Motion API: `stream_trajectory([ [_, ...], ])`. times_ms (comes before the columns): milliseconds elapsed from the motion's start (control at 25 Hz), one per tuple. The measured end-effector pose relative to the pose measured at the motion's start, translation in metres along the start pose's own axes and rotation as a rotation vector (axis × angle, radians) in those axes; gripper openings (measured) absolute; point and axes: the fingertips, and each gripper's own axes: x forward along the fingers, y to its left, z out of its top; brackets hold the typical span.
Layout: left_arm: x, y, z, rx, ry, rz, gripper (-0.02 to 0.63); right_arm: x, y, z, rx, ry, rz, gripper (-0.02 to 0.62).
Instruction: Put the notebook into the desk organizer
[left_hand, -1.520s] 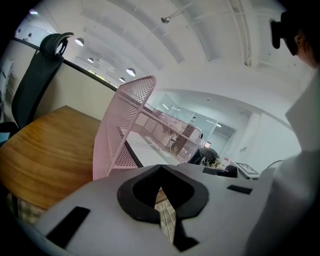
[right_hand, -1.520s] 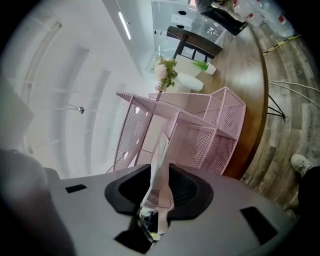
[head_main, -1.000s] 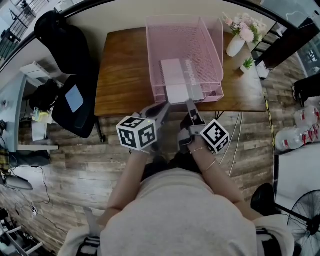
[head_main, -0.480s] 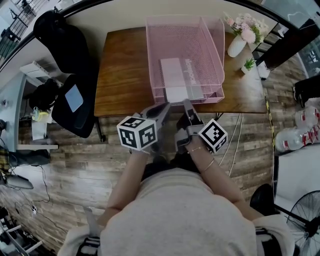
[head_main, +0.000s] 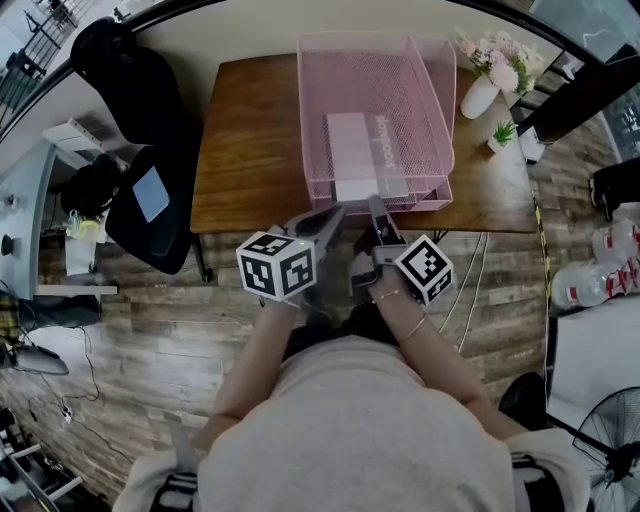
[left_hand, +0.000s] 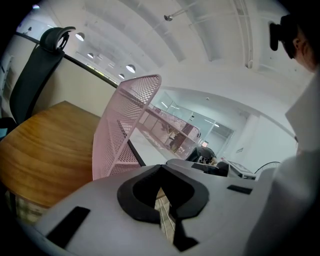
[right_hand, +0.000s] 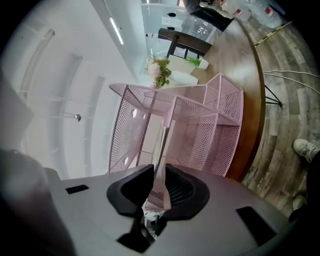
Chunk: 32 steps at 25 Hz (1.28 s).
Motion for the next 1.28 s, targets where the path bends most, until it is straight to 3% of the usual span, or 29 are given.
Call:
stream_trajectory([
  [720,0.019,0.002,0.002,-0.012,0.008,-0.005,0.012,0.026,0.0,0.012,-0.051,0.038,-0.004,0.084],
  [1280,0.011,-0.003,0.002,-0.008,-0.008,-0.001,0.012,0.015,0.003,0.013,-0.033,0.024,0.003,0.095],
])
